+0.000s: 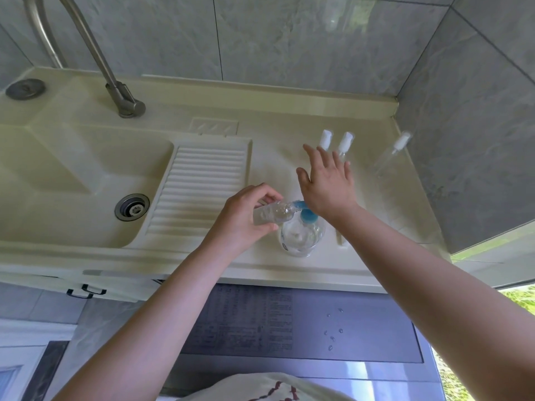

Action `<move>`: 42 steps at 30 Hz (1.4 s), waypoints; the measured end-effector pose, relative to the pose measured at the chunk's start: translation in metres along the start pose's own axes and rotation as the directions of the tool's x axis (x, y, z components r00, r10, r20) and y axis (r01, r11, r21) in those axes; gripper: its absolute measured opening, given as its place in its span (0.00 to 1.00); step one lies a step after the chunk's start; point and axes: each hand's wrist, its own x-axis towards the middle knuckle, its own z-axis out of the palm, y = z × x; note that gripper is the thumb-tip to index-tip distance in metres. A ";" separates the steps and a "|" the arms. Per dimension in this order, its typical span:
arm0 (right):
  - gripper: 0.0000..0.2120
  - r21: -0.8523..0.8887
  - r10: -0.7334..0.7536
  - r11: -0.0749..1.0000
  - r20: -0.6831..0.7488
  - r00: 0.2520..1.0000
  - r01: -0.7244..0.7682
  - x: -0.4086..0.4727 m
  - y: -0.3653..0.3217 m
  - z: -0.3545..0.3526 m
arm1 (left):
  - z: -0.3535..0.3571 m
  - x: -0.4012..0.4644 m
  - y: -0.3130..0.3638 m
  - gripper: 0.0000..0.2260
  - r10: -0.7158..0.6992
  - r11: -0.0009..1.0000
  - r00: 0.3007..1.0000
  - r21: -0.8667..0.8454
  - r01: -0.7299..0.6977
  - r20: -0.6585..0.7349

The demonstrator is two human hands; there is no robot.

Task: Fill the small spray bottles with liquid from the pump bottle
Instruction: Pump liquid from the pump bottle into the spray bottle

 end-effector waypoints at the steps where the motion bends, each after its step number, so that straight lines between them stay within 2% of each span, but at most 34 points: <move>1: 0.26 0.016 0.003 1.000 0.001 1.000 -0.003 0.000 0.000 -0.001 | -0.001 -0.001 0.000 0.20 -0.001 1.000 1.000 -0.004 0.001 -0.003; 4: 0.25 0.001 -0.016 1.000 0.002 1.000 0.016 0.000 0.000 0.004 | -0.001 -0.002 -0.002 0.20 -0.007 1.000 1.000 -0.009 0.007 -0.017; 9: 0.29 0.058 0.050 0.997 0.085 0.995 -0.055 0.000 0.000 0.008 | -0.001 -0.002 -0.002 0.20 -0.016 1.000 1.000 0.000 0.016 -0.006; 18: 0.27 0.062 0.033 0.997 0.048 0.998 -0.036 -0.003 -0.001 0.009 | -0.002 -0.004 -0.003 0.20 -0.018 1.000 1.000 -0.024 0.018 -0.016; 24: 0.33 0.041 0.011 0.999 0.004 1.000 -0.011 -0.001 0.001 -0.001 | -0.003 -0.003 -0.001 0.20 -0.020 0.999 1.000 -0.026 0.020 -0.012; 28: 0.31 -0.014 -0.008 1.000 -0.003 1.000 0.007 -0.003 -0.002 0.000 | -0.005 0.001 -0.001 0.20 -0.013 1.000 1.000 -0.015 0.013 -0.010; 42: 0.27 -0.012 0.017 1.000 0.004 1.000 -0.017 -0.004 0.000 0.004 | -0.005 0.001 -0.002 0.20 0.006 1.000 1.000 -0.027 -0.006 0.000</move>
